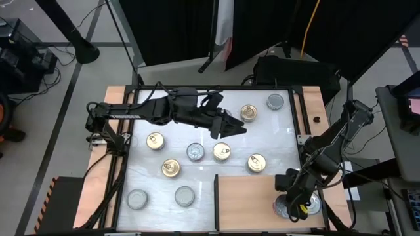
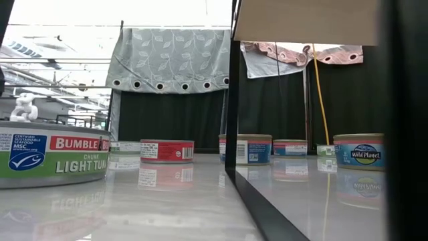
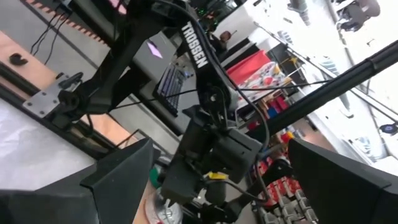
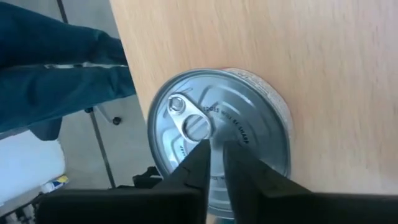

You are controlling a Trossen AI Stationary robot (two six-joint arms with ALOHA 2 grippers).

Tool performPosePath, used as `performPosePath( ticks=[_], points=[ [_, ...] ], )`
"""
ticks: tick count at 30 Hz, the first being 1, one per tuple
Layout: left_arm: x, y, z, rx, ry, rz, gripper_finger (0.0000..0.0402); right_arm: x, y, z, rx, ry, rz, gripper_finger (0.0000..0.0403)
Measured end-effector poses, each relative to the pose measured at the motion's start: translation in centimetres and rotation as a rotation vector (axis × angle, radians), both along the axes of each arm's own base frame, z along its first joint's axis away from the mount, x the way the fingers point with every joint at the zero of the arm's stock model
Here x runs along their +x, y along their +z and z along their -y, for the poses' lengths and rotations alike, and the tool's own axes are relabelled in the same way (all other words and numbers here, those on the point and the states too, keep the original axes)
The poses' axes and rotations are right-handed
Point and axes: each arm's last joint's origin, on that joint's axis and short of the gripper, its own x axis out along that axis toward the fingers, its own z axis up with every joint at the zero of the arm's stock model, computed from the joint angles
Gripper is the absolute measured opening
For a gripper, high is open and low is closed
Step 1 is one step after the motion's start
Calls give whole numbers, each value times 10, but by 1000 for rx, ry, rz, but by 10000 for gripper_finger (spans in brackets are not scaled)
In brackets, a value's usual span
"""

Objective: Stack canned seafood by type on shelf
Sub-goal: Adjust the red tuna can on the shelf, then stack the red tuna can on top of the other red tuna can on the shelf

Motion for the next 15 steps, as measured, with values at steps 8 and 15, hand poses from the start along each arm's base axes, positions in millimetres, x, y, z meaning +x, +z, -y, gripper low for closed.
performPosePath(
  ticks=[8, 15],
  points=[
    [0, 0, 5, 34, -19, 7, 372, -4, 5, 5, 20, -53, -13, 2],
    [-1, -2, 6, 53, -46, -14, 372, -14, 23, 16, 103, -108, 8, 3]
  ],
)
